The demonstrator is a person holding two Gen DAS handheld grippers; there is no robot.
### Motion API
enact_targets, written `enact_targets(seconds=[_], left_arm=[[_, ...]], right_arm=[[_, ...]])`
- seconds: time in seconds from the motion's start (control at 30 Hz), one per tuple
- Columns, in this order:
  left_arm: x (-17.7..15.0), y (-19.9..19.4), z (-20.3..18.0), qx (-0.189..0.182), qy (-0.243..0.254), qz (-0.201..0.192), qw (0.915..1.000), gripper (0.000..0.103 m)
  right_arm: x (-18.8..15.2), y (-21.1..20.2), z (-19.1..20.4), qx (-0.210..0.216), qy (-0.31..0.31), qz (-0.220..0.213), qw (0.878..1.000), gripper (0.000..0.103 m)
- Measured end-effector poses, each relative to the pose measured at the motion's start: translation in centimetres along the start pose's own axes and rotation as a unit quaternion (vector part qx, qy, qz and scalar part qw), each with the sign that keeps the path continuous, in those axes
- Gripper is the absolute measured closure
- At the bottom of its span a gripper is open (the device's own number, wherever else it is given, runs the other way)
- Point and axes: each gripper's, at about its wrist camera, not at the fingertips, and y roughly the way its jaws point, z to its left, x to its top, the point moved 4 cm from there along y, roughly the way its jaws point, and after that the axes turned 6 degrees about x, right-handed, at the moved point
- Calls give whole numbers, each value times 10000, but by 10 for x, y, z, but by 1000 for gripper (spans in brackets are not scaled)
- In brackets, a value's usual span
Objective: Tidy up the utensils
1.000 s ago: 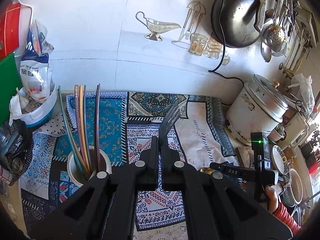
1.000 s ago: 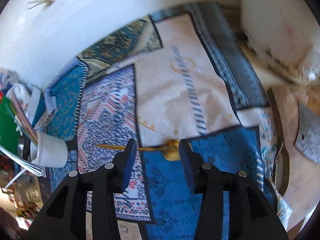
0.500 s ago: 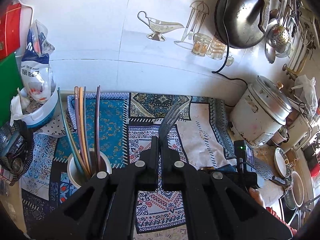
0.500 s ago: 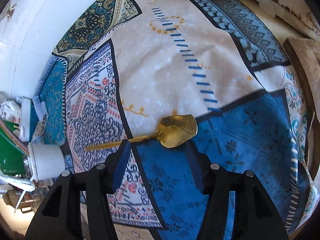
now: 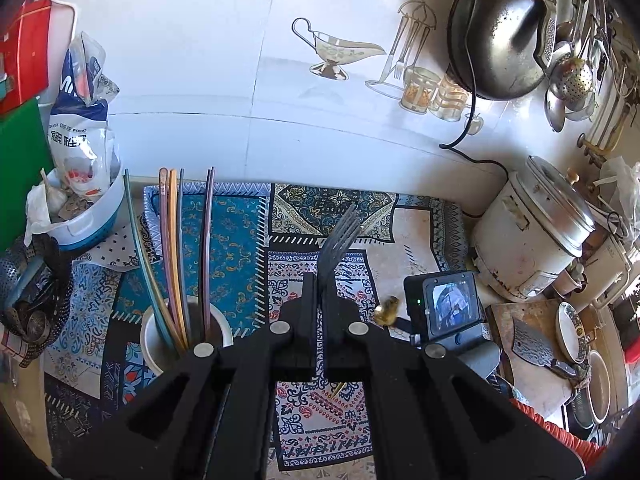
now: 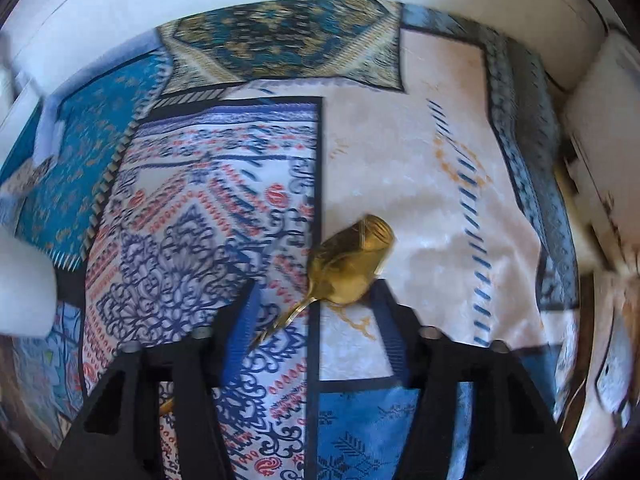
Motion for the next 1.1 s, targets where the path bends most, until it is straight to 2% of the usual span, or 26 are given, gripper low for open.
enact_targets(seconds=[0.03,0.07,0.17,0.43,0.67,0.8,1.1], left_arm=[[0,1,0,-5,-8,17,10000,103],[0,3,-1,-17,-9,39,10000,103],[0,4,-3,-46,11,52,10000,103],[1,5,-7,-80,61,26,9999,103],[0,5,-6,-103,58,45,9999,103],[1,2,-7,-130,82,1,9999,103],[5,-9,-11,-222,135,-129,9996,103]], right_arm=[[-1,0,4,109,-104,32,9999,79],[-2,0,7,215,-202,83,9995,98],[-5,-1,11,425,-353,145,9984,98],[-22,-13,-14,784,4,322,9964,100],[-29,-31,-24,912,321,174,9952,100],[-30,-48,-27,987,418,4,9942,100],[-19,-100,-23,1131,518,-666,9900,100]])
